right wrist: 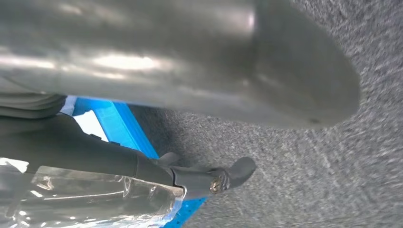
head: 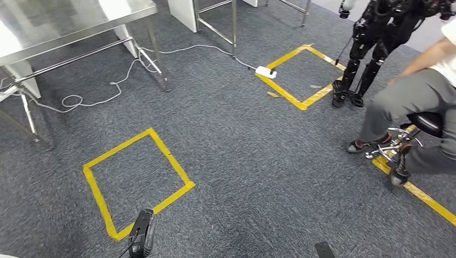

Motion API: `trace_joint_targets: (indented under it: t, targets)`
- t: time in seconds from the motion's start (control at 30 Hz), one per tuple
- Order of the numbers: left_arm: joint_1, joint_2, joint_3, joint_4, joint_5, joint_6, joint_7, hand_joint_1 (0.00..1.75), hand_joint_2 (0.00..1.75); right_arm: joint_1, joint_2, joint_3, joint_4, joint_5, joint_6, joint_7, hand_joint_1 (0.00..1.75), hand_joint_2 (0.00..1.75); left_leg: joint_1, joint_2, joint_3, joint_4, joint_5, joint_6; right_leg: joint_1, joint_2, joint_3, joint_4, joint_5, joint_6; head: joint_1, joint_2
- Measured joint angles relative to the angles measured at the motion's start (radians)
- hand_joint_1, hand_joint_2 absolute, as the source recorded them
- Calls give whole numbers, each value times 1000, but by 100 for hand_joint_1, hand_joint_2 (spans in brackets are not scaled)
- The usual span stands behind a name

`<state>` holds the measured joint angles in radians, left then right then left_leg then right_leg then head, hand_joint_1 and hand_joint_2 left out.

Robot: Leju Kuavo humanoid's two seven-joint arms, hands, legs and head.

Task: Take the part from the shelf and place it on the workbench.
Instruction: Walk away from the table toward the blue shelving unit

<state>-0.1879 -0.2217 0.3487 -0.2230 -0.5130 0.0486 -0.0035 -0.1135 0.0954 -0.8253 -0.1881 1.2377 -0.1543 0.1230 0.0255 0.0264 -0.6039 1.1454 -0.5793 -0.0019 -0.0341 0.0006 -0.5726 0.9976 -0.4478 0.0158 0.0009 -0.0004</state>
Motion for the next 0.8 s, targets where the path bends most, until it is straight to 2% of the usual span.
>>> trace_joint_targets:
  t: [0.03,0.07,0.1,0.13,0.17,0.23,0.27,0.3,0.37,0.4,0.47,0.5,0.53,0.57,0.6,0.63,0.67,0.73,0.77,0.8]
  targets:
    - [4,0,0,3,0,-3,6,0,0,-2,0,0,0,-1,2,1,0,0,0,-17,-32,74,-35,2,4,13,-2,0,2,-5,-1,0]
    - [8,1,0,6,-1,-6,12,0,0,-2,0,0,0,-3,5,2,0,0,-1,-24,-57,128,-53,5,8,26,-4,0,3,-7,-1,0]
    - [12,2,0,8,-1,-8,15,0,0,-1,0,-1,0,-4,6,3,0,0,-2,-26,-66,147,-50,10,12,41,-4,1,3,-8,-1,0]
    - [15,2,0,10,-2,-8,17,0,0,-1,0,-1,0,-4,8,4,0,0,-3,-29,-57,128,-28,16,15,57,-4,2,4,-9,-1,0]
    - [16,3,0,11,-2,-9,18,0,0,0,1,-1,1,-4,9,5,0,0,-4,-38,-28,68,10,23,17,72,-3,3,4,-9,-1,0]
    - [17,4,0,13,-2,-11,18,0,0,-2,4,-2,1,-4,10,5,0,0,-4,-92,36,-65,69,37,20,97,-4,6,5,-6,0,0]
    - [17,4,0,14,-3,-12,18,0,0,-3,5,-3,1,-4,10,5,0,0,-5,-114,54,-105,81,42,19,109,-8,8,7,-2,0,0]
    - [17,5,0,14,-3,-12,19,0,0,-4,5,-3,1,-5,10,5,0,0,-7,-128,60,-120,82,44,18,119,-14,8,11,3,-1,0]
    - [17,4,0,15,-5,-15,24,0,0,-3,6,-3,2,-6,11,6,0,0,-9,-108,61,-131,87,46,17,142,-27,5,19,17,-4,0]
    - [17,3,0,15,-6,-21,33,0,0,-1,6,-3,2,-12,14,6,0,0,-9,-94,64,-140,93,48,18,136,-33,8,19,22,-4,0]
    - [16,1,0,16,-12,-38,62,0,0,-4,7,-6,3,-28,28,10,0,0,-7,-62,69,-155,103,54,24,80,-68,66,-10,21,0,0]
    - [18,1,-1,18,-16,-49,80,0,0,-7,6,-10,3,-38,40,13,0,0,-10,-45,69,-157,105,55,23,45,-96,126,-38,18,3,0]
    - [22,0,-1,19,-21,-57,93,0,0,-10,5,-14,3,-44,54,18,0,0,-12,-26,68,-157,105,56,23,24,-131,196,-67,17,6,0]
    - [26,0,-2,21,-26,-64,105,0,0,-10,4,-18,3,-50,70,24,0,0,-13,-8,67,-157,104,56,21,15,-157,254,-88,20,8,0]
    - [29,0,-4,23,-30,-70,113,0,0,-9,3,-22,3,-53,83,29,0,0,-14,7,66,-156,104,56,19,11,-172,290,-98,25,8,0]
    - [30,0,-7,23,-35,-73,118,0,0,-6,3,-25,4,-55,94,34,0,0,-15,21,65,-156,104,56,16,7,-159,275,-89,34,9,0]
    - [31,0,-12,23,-41,-76,123,0,0,-4,2,-29,4,-56,103,37,0,0,-15,34,66,-156,103,54,13,-2,-123,217,-68,44,10,0]
    - [30,0,-22,23,-52,-81,130,0,0,-5,-1,-34,4,-56,114,40,0,0,-18,57,70,-156,99,47,11,-43,-29,60,-21,54,12,0]
    - [29,0,-25,23,-57,-83,133,0,0,-6,-1,-36,4,-58,119,41,0,0,-20,65,72,-155,98,42,14,-57,-3,13,-8,51,11,0]
    - [28,1,-28,23,-61,-85,137,0,0,-7,-2,-39,4,-60,124,41,0,0,-23,73,74,-154,96,37,18,-64,6,-7,-3,45,10,0]
